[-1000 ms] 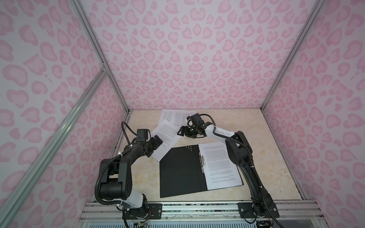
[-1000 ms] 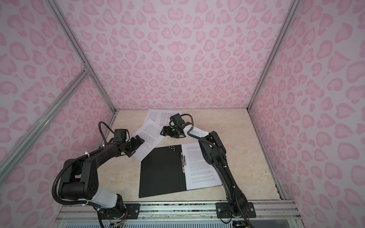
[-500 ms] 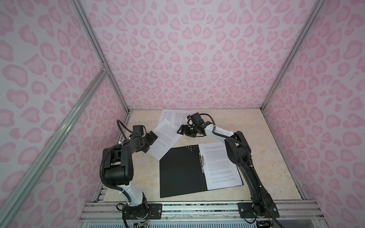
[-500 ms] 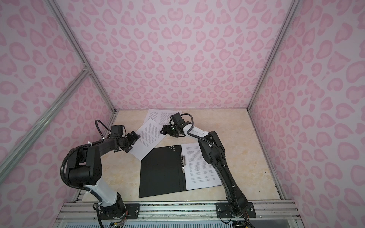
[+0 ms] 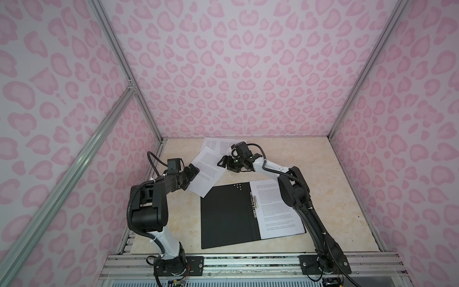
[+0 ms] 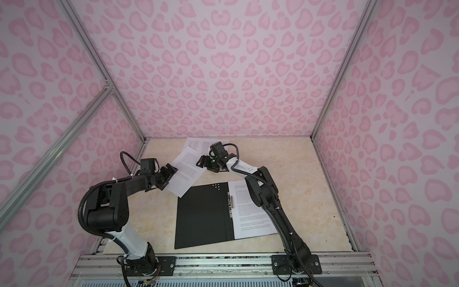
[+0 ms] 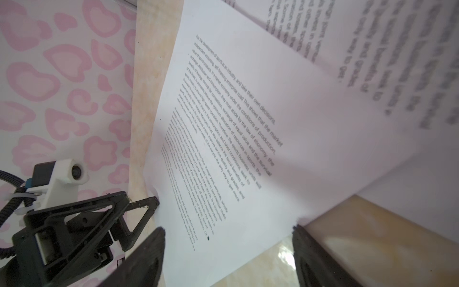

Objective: Put the files into the folder

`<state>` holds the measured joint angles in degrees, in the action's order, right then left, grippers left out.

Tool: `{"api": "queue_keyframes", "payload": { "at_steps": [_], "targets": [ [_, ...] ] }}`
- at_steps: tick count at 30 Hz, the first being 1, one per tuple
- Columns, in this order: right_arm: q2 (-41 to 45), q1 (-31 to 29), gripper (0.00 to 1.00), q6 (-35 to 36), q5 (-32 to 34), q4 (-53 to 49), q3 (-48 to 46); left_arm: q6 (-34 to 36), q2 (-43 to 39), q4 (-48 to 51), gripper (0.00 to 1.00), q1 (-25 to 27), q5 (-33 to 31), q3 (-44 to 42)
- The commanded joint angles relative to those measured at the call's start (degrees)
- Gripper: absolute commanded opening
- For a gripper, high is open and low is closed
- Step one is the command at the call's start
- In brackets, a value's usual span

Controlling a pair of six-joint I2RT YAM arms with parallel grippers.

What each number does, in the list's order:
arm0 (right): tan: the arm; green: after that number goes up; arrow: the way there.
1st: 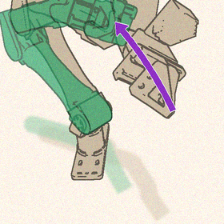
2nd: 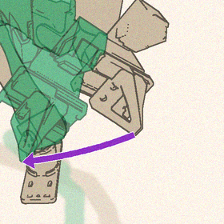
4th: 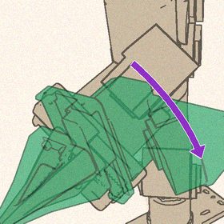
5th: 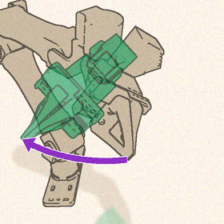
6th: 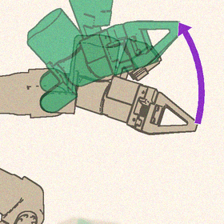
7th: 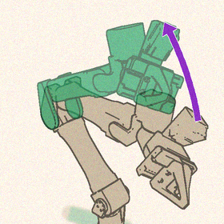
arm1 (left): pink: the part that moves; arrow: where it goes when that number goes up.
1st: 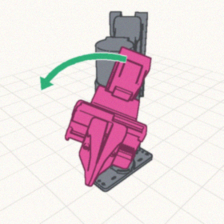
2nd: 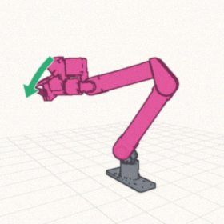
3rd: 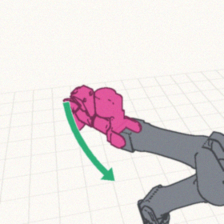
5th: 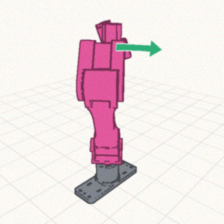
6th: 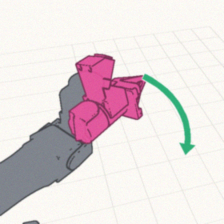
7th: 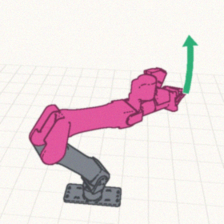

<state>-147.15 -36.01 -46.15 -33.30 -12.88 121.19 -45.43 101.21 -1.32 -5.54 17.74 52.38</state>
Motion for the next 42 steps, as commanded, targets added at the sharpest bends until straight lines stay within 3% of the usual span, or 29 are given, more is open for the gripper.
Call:
{"api": "queue_keyframes", "payload": {
  "at_steps": [1, 8, 16, 25, 38, 42],
  "targets": [
    [-0.94, -0.72, 0.81, -3.94, -2.28, 0.66, 0.06, -1.28, 1.01, 7.72, 0.96, 0.18, 0.06, -0.79],
    [1.6, 1.85, 0.81, -1.0, 0.16, -1.51, -1.38, -1.64, -0.75, 7.84, 0.95, 0.27, 1.11, -2.0],
    [-3.56, 6.48, 0.8, 10.6, 1.56, -16.05, 8.53, -2.03, -5.3, 7.84, 0.95, 0.25, 2.3, -3.45],
    [-5.01, 5.28, 0.79, 12.04, 1.25, -17.99, 10.83, -1.52, -8.47, 8.45, 0.95, 0.44, 4.03, -8.26],
    [-3.79, 6.35, 0.78, 16.13, 3.13, -21.63, 12.93, -1.52, -22.23, 12.47, 0.95, 0.18, 4.97, -13.98],
    [-0.82, 5.18, 0.78, 18.43, 4.29, -21.6, 11.23, -2.22, -25.44, 14.47, 0.95, 0.1, 1.29, -13.04]
  ]
}}
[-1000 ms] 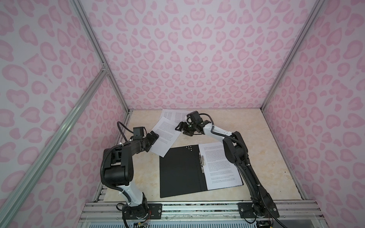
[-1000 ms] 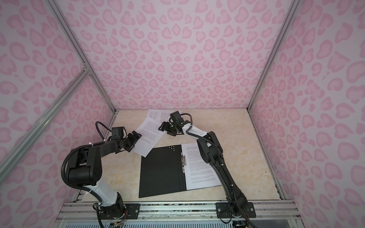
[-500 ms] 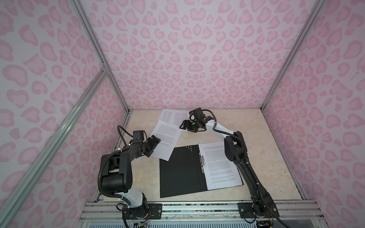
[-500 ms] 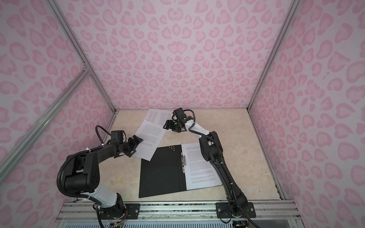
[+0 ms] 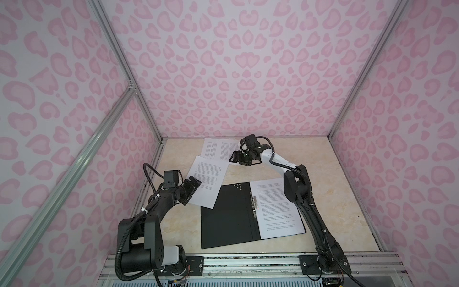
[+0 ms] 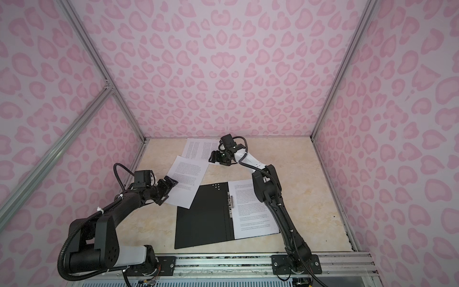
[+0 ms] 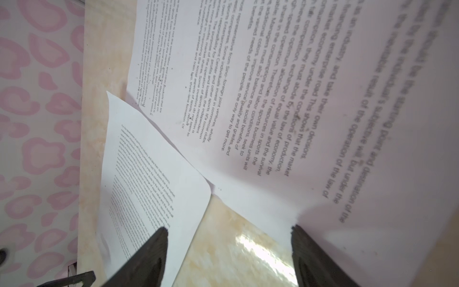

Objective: Put the files into the folder

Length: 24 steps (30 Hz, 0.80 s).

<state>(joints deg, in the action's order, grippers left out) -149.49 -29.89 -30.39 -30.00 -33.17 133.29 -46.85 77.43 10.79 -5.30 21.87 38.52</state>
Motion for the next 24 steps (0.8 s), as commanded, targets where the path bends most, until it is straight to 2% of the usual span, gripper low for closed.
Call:
{"api": "queue_keyframes", "payload": {
  "at_steps": [1, 3, 16, 24],
  "targets": [
    [2.27, -1.49, 0.78, 3.15, 1.22, -0.99, -1.56, -0.5, -2.01, 2.93, 0.95, -0.51, -5.66, 1.13],
    [2.46, -2.37, 0.78, 3.94, 1.18, -1.08, -1.73, -0.53, -1.02, 3.17, 0.96, -1.47, -8.6, 1.83],
    [-3.08, -3.85, 0.77, 5.5, 1.27, -3.78, 4.69, -0.02, 15.22, -2.42, 0.96, -2.61, -8.33, 7.4],
    [-7.97, -3.94, 0.77, 3.66, -0.23, -4.27, 10.42, 0.71, 15.14, -2.17, 0.96, -2.61, -8.92, 5.57]
  ]
}}
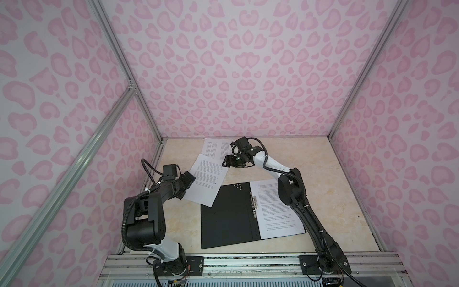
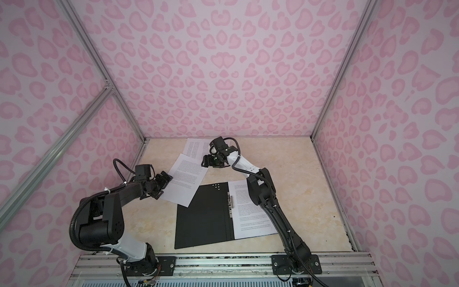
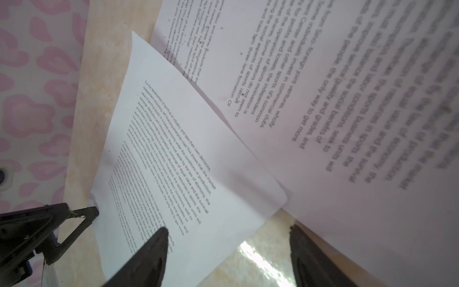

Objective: Put the files into the folder

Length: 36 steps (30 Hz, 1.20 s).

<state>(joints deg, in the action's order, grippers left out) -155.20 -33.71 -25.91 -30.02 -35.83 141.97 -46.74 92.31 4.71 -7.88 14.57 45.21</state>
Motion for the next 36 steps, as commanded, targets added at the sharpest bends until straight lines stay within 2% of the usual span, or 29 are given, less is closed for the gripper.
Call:
{"api": "queue_keyframes", "payload": {
  "at_steps": [1, 8, 18, 22, 26, 33, 36],
  "targets": [
    [-2.73, -0.12, 0.77, -1.18, -0.01, -1.77, 2.34, 0.75, 0.17, 3.89, 0.96, -0.03, -1.56, -1.33],
    [-4.56, -0.95, 0.76, -4.43, -1.0, 0.2, 2.32, 0.54, 0.97, 3.13, 0.95, -0.03, -0.78, -1.8],
    [-4.01, -4.66, 0.75, -11.62, -5.88, 4.79, 1.46, 0.17, 2.08, 1.83, 0.95, -0.03, 0.55, -2.32],
    [-0.56, -5.5, 0.76, -15.46, -8.34, 11.38, -4.03, 0.21, 2.34, 1.5, 0.95, -0.03, 0.81, -2.58],
    [3.76, -5.5, 0.77, -21.82, -11.54, 22.56, -13.21, 0.17, 2.74, 1.1, 0.95, -0.03, 0.99, -2.85],
    [9.57, -5.88, 0.81, -29.82, -13.68, 36.84, -24.55, -0.18, 3.66, 0.31, 0.94, 0.06, 1.6, -2.67],
    [9.67, -6.02, 0.81, -31.35, -13.75, 39.26, -25.3, -0.2, 3.91, 0.09, 0.94, 0.06, 1.78, -2.59]
  ]
}}
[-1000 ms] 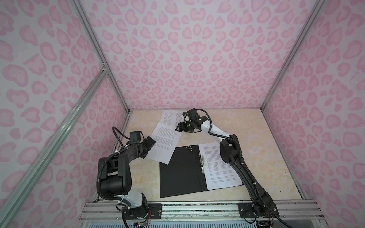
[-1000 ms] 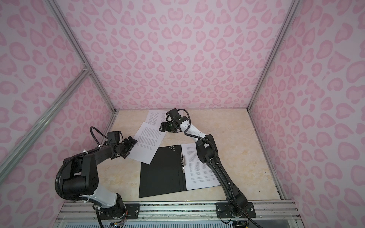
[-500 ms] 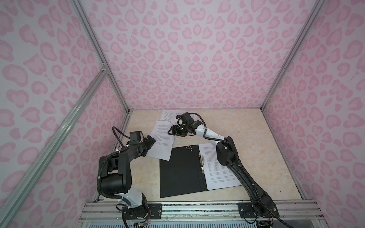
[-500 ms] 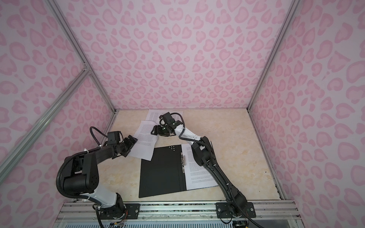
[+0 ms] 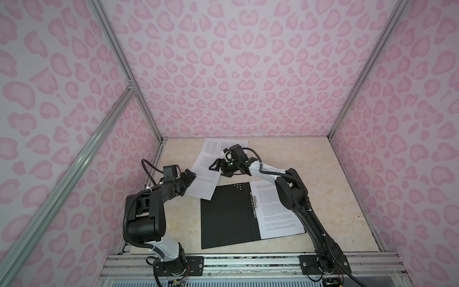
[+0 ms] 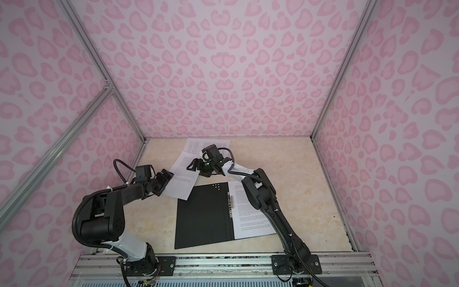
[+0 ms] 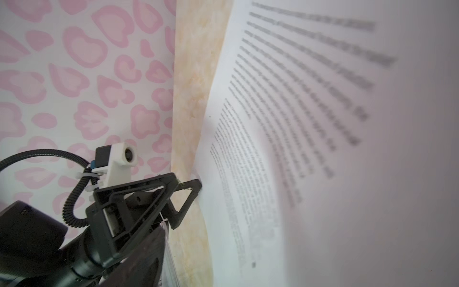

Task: Put the files into the folder
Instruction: 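Lift the pinched sheet off the pile with right gripper, then carry the sheet onto the folder with right gripper while left gripper moves to the clip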

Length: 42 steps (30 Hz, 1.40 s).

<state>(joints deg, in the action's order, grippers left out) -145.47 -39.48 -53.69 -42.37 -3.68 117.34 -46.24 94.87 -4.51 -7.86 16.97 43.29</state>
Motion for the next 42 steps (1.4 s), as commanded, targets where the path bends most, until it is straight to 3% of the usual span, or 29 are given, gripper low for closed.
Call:
{"api": "queue_keyframes", "payload": {
  "at_steps": [1, 6, 21, 27, 31, 36, 42],
  "targets": [
    [-0.29, -0.32, 0.8, -3.74, -1.48, 7.48, -0.35, -0.7, 1.41, 9.31, 0.94, 0.01, -0.47, -0.66],
    [-1.31, -0.59, 0.73, -5.23, -0.17, 8.26, -0.42, -0.89, 1.35, 8.92, 0.94, 0.04, -0.1, -1.1],
    [4.61, -3.35, 0.2, -17.9, 13.42, 21.69, -16.78, -1.7, 1.02, 8.42, 0.94, 0.03, 0.3, -1.32],
    [6.62, -4.11, 0.04, -21.06, 17.91, 24.86, -22.27, -1.98, 0.26, 7.95, 0.94, 0.04, 0.91, -1.64],
    [10.13, -3.94, 0.0, -15.04, 20.58, 20.16, -22.95, -2.26, -1.75, 6.7, 0.94, 0.2, 3.74, -1.72],
    [16.09, -3.55, 0.0, 3.19, 20.1, -0.37, -16.89, -2.49, -10.36, 7.61, 0.95, 2.59, 6.22, -0.72],
    [30.35, -0.08, 0.0, 21.21, 15.12, -15.48, -23.82, 1.68, -26.97, 12.47, 0.96, 12.35, 3.62, 0.88]
  ]
}}
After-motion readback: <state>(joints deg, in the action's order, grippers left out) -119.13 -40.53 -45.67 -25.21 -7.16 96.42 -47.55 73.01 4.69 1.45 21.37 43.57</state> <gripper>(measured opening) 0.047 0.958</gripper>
